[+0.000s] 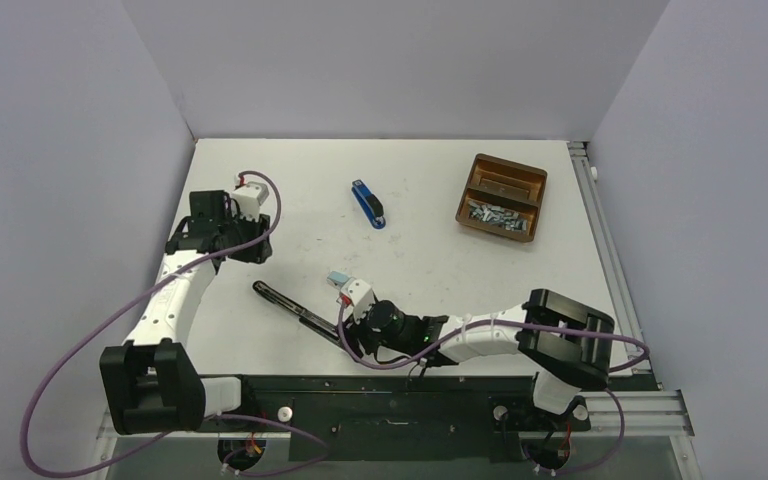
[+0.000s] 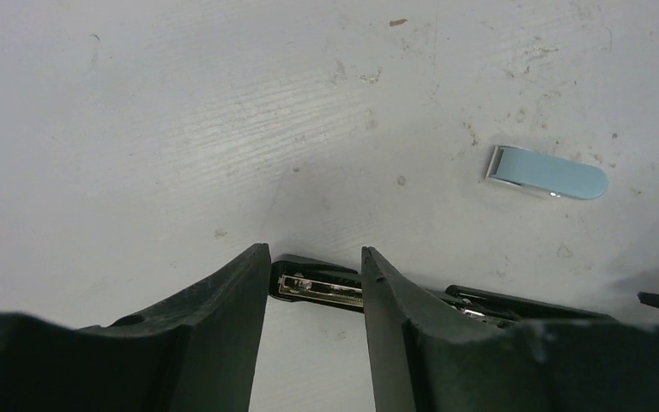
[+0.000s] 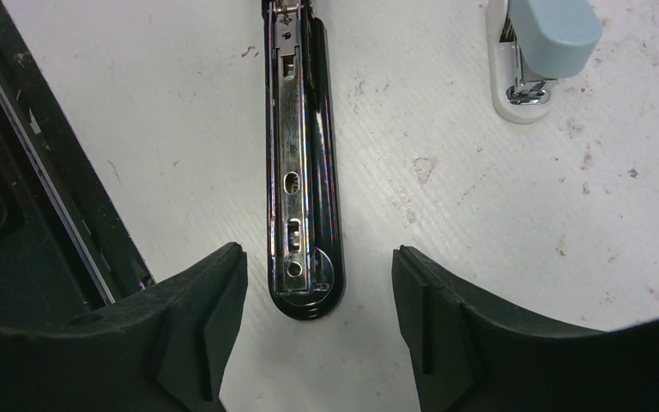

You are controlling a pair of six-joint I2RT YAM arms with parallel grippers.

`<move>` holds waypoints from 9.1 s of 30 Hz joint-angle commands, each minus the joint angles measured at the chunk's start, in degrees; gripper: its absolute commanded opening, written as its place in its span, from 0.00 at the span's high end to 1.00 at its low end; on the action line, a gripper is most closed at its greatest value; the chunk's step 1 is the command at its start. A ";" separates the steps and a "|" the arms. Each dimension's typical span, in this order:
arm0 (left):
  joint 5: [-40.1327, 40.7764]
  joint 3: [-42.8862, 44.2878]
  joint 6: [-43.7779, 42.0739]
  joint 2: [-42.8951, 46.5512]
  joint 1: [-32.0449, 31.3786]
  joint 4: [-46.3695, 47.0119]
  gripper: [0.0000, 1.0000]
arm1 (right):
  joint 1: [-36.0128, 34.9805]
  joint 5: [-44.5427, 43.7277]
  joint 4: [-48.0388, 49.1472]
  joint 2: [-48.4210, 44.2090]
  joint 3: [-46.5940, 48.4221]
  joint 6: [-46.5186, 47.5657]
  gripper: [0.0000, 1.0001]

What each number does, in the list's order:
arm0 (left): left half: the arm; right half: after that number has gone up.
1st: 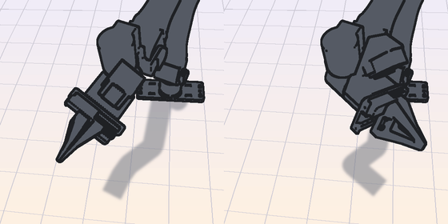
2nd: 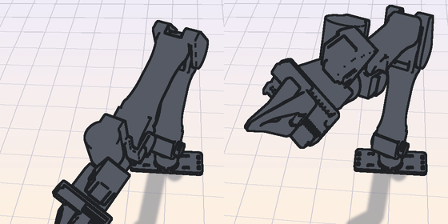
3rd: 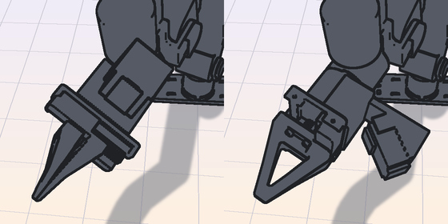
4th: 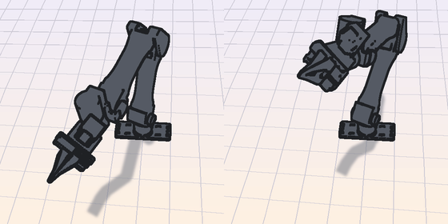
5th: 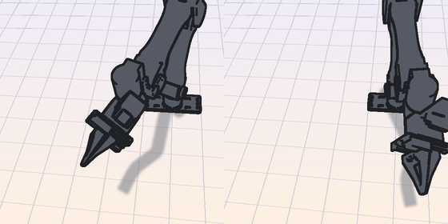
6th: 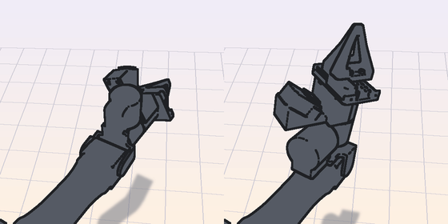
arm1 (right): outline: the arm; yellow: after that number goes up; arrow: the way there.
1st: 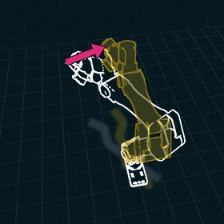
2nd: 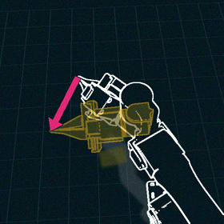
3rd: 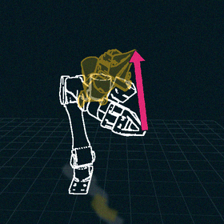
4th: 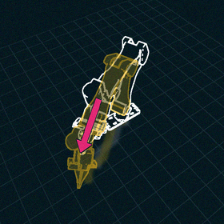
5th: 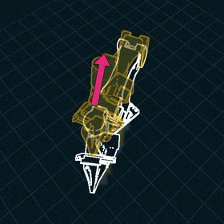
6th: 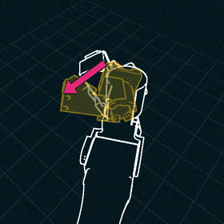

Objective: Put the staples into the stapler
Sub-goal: Open the stapler at the center of the board, then adjust the stapler at the center of the board, then move the stapler to the center of the board, then open the stapler at the center of the board.

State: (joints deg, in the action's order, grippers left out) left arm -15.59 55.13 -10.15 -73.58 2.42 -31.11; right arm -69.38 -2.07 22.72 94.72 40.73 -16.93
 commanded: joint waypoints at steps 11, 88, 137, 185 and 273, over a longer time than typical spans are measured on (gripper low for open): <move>-1.07 5.44 1.90 -0.18 1.66 -2.35 0.49 | 0.30 3.32 -2.37 13.88 17.41 7.64 0.30; -2.82 9.63 8.07 -1.40 3.62 -5.27 0.50 | 13.90 -2.77 -9.16 14.64 23.14 -1.10 0.44; -17.39 14.07 -51.09 -4.69 -30.99 -19.43 0.18 | 16.82 -4.03 -8.28 -19.78 -10.12 -9.51 0.30; -24.79 26.16 -74.96 -27.66 -42.05 -18.30 1.00 | 30.31 16.90 -0.59 -25.20 -17.36 -14.01 0.28; -26.68 22.55 -76.92 -28.16 -30.28 -19.77 0.89 | 37.46 41.02 31.06 -0.73 -20.77 -29.91 0.91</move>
State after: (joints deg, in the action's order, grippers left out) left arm -45.50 74.19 -87.26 -101.80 -28.99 -50.89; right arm -31.27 41.06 52.69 91.92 18.81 -47.48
